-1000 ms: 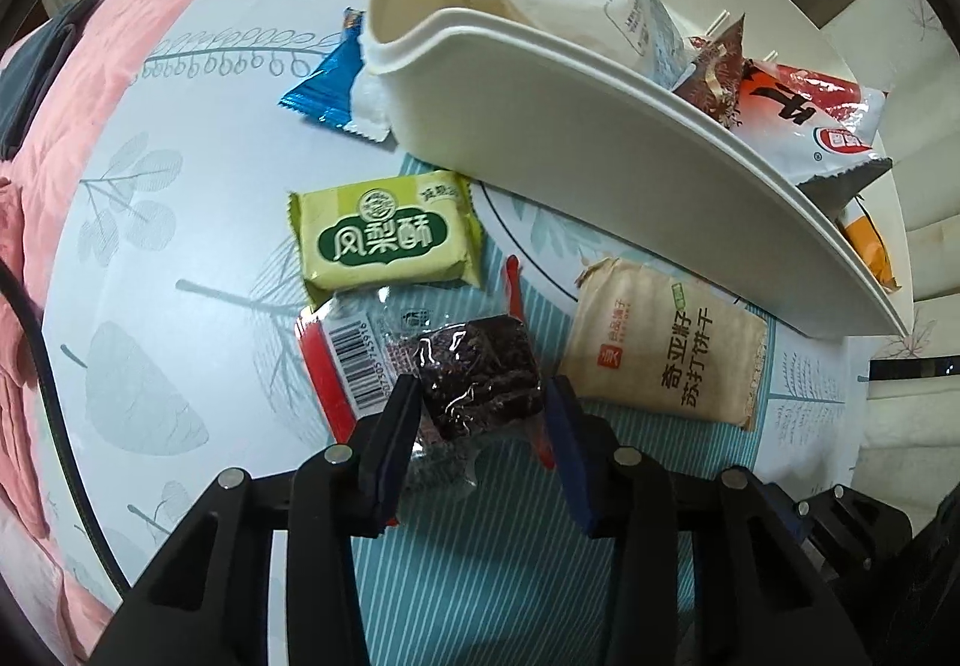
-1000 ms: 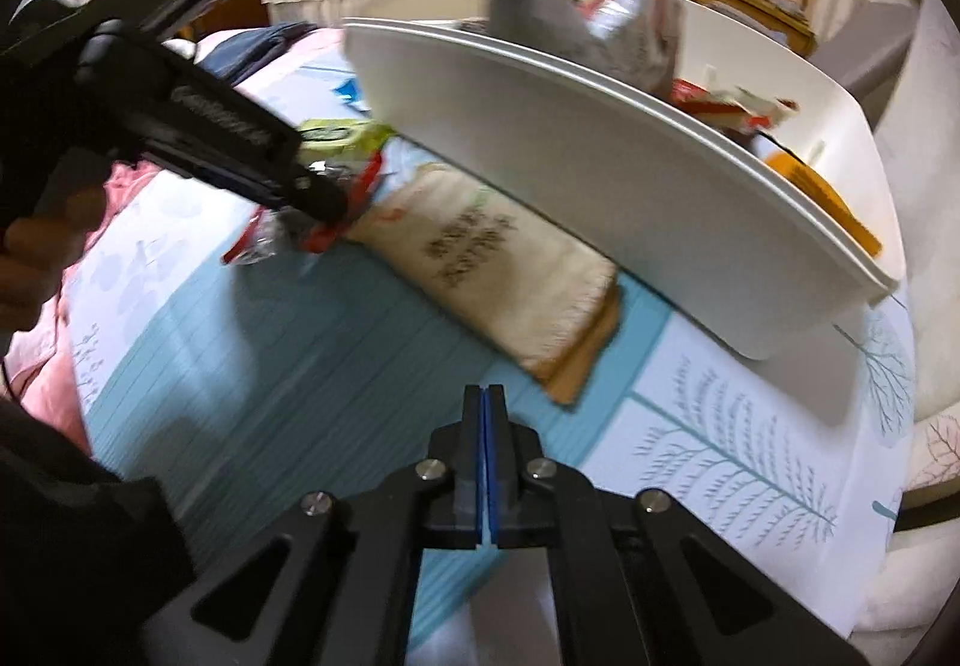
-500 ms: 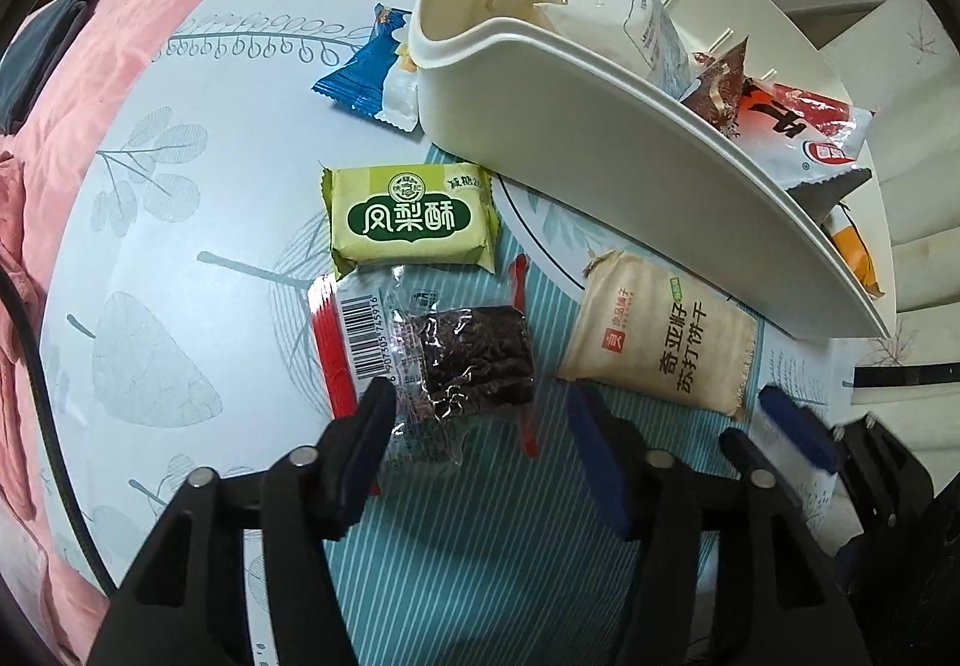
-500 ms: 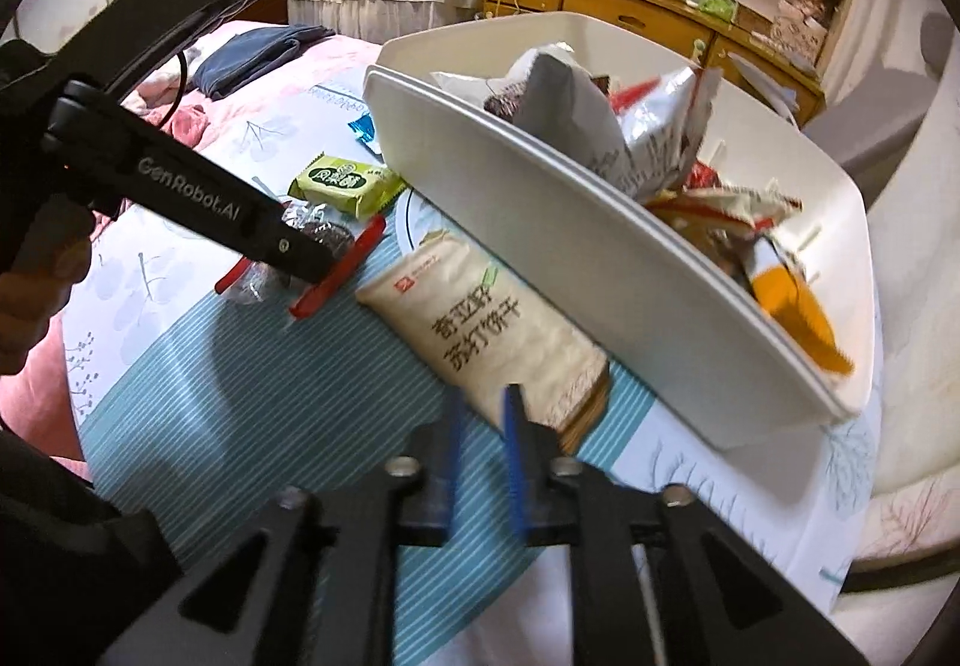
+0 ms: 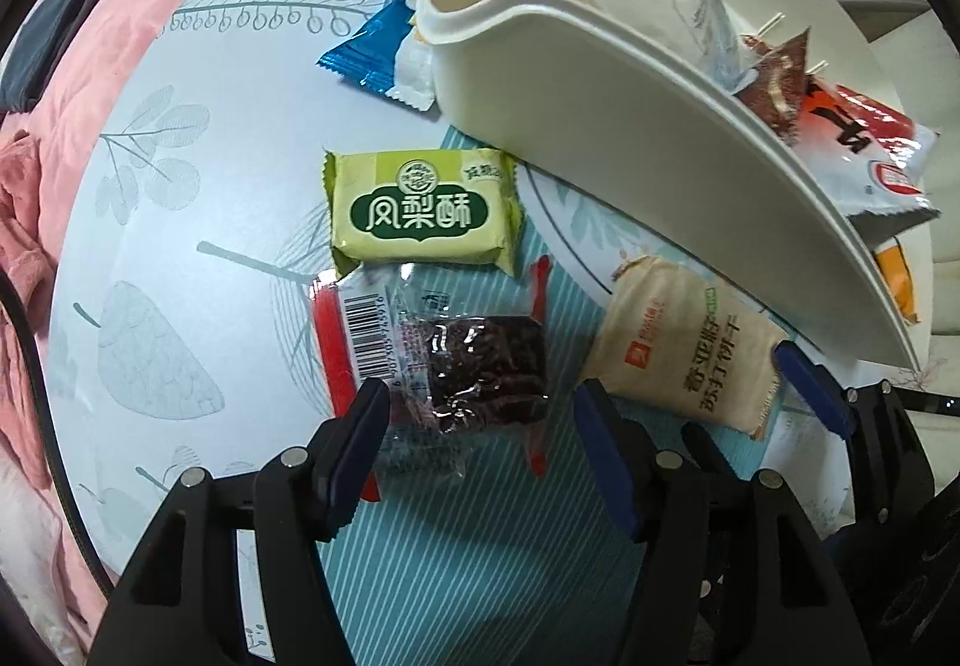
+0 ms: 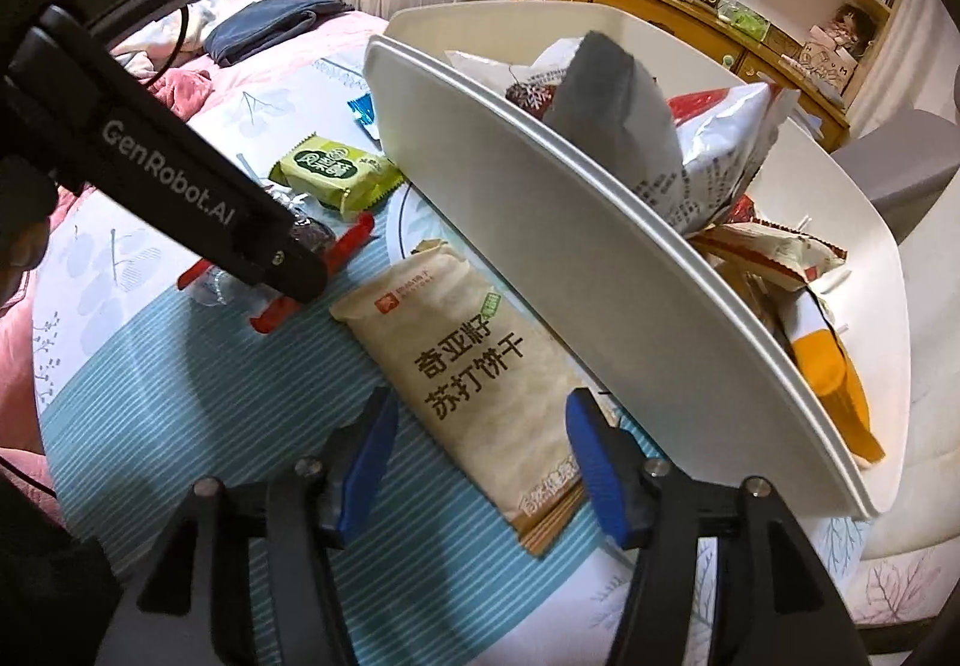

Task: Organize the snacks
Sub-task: 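Grasp the dark nut bag with left tool while right tool grasps the beige biscuit bag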

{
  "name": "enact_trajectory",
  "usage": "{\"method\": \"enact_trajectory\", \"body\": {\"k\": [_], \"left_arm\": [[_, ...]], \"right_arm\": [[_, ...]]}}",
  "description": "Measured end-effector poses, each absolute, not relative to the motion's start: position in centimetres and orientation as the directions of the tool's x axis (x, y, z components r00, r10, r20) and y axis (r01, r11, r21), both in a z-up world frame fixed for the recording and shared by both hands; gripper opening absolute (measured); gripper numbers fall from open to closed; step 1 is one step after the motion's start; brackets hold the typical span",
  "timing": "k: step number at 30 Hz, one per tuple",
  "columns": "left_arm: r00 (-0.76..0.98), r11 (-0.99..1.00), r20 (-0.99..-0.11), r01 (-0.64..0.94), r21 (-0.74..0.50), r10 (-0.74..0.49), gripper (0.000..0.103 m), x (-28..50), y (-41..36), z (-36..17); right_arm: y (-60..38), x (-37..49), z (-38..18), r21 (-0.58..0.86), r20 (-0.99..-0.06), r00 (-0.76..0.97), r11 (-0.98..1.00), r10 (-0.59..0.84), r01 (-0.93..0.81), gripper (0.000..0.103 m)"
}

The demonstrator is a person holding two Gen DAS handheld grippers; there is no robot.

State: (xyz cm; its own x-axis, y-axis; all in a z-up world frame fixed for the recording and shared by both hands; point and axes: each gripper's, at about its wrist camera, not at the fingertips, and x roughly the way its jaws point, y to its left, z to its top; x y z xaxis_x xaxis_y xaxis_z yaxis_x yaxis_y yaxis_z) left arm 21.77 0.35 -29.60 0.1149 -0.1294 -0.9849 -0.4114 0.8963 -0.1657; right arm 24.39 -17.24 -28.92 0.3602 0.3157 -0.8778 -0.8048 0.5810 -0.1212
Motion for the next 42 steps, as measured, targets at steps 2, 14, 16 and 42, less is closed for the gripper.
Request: {"method": "enact_trajectory", "body": {"k": [2,14,16,42], "left_arm": [[0.099,0.896,-0.988,-0.417,-0.152,-0.121,0.063,21.9,0.4,-29.8],[0.077,0.891,-0.990,-0.433,-0.138,-0.116,0.063,22.1,1.7,-30.6],[0.080,0.888,-0.990,-0.438,-0.142,-0.119,0.063,22.4,1.9,-30.6],[0.071,0.870,-0.990,-0.472,-0.144,-0.125,0.063,23.6,3.9,-31.6]], "right_arm": [[-17.2,24.5,-29.2,-0.121,-0.880,0.357,0.580,0.313,-0.806,0.062],[-16.4,25.1,-30.0,-0.113,-0.885,0.340,0.562,0.318,-0.820,0.078],[-16.2,24.9,-30.1,-0.121,-0.886,0.343,0.558,0.312,-0.821,0.080],[-14.7,27.1,-30.4,-0.009,-0.941,0.232,0.666,0.247,-0.746,0.080]]}}
